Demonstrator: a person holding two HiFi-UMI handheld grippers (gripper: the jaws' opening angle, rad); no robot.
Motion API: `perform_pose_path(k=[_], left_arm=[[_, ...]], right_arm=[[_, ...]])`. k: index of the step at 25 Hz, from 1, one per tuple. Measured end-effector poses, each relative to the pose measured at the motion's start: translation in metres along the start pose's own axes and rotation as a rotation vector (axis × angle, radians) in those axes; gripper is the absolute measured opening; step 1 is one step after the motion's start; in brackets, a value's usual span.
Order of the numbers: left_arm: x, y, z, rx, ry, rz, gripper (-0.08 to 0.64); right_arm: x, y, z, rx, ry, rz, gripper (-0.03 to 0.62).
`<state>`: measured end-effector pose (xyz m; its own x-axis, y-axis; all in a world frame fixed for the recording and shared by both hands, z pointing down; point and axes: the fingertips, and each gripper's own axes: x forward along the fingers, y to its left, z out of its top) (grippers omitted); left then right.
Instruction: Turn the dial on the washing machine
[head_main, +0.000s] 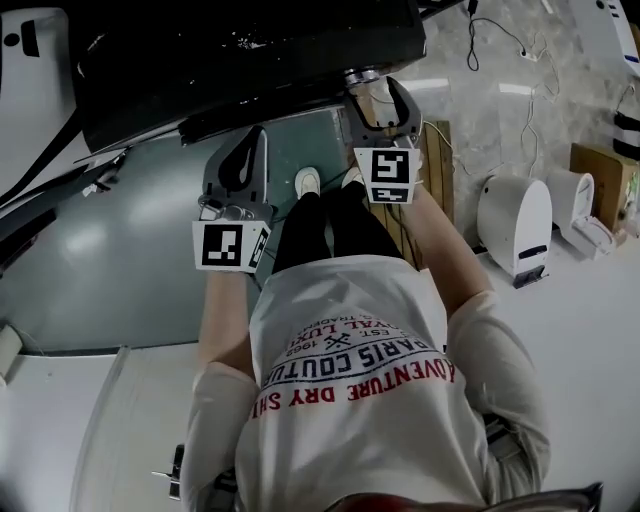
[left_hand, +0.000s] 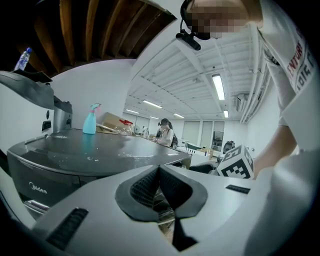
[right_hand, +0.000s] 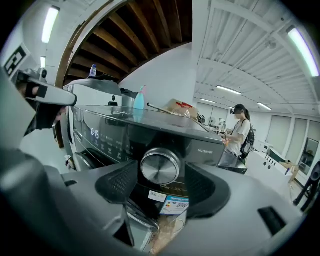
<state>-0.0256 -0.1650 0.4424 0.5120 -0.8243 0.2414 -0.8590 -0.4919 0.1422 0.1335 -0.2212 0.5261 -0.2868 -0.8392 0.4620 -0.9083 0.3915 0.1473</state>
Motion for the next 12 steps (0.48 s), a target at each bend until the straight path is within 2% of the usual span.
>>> perform_pose_path(k=[2, 8, 12], left_arm=[[0.002, 0.002, -0.003, -0.012, 0.003, 0.01, 0.017], [0.007, 0.004, -0.013, 0.008, 0.025, 0.008, 0.017], [0.008, 0.003, -0.013, 0.014, 0.022, 0.006, 0.017]], right_arm=[[0.005, 0.004, -0.003, -0.021, 0.008, 0.02, 0.29], [0.012, 0.001, 0.0, -0.076, 0.011, 0.005, 0.276], [0.012, 0.001, -0.001, -0.024, 0.029, 0.038, 0.273]])
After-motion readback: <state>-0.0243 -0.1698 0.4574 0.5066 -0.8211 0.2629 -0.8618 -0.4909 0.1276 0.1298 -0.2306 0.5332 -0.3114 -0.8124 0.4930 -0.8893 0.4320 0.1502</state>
